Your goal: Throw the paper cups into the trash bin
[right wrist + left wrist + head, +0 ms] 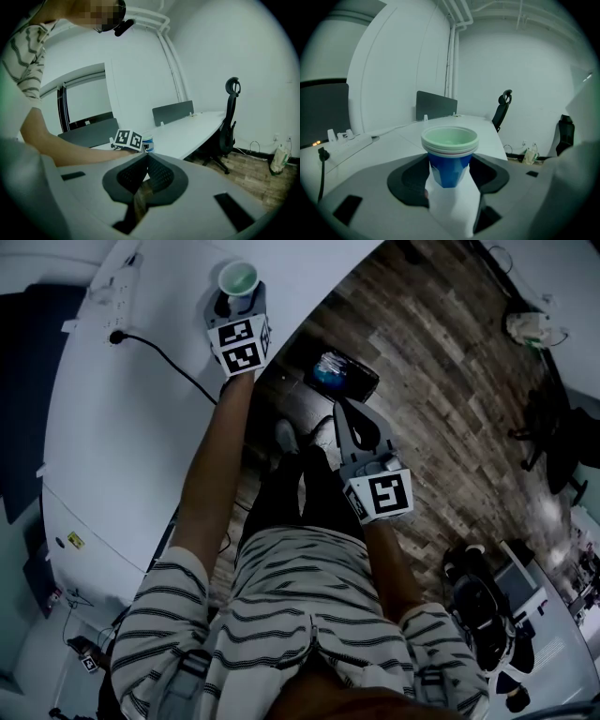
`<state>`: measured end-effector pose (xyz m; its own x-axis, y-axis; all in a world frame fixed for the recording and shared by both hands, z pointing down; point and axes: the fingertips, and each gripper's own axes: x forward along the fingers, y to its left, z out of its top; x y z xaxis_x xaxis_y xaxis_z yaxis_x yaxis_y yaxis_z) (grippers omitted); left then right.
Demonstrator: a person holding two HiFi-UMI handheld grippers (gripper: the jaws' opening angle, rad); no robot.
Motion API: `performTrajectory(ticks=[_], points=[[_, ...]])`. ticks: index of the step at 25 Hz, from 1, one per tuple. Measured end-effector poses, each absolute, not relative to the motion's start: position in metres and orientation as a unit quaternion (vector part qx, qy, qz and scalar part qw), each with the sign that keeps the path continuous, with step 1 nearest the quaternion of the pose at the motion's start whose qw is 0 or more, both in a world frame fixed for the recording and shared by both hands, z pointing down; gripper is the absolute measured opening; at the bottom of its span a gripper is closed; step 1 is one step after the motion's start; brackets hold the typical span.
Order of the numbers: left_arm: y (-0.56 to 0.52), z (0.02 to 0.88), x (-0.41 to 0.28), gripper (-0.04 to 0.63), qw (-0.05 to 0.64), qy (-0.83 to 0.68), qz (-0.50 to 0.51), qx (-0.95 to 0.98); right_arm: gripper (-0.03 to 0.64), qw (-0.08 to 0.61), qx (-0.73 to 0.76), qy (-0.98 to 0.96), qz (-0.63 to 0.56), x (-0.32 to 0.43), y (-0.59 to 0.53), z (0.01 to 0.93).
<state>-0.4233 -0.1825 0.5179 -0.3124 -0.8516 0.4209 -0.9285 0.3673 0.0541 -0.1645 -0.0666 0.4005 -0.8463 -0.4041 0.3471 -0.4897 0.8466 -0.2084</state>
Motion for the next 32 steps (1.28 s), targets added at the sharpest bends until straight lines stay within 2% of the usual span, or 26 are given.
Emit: performTrajectory(ticks=[13, 32], points=[[-0.174, 0.457, -0.399, 0.284, 0.161, -0.806, 0.086, 0.563, 0.017, 0.121, 0.262, -0.947, 0.141, -0.141, -0.074, 0.376], [-0.139, 0.359, -0.313, 0.284, 0.121, -0.783, 0.069, 0.607, 0.017, 0.077, 0.317, -0.938, 0.120, -0.084, -0.078, 0.322]])
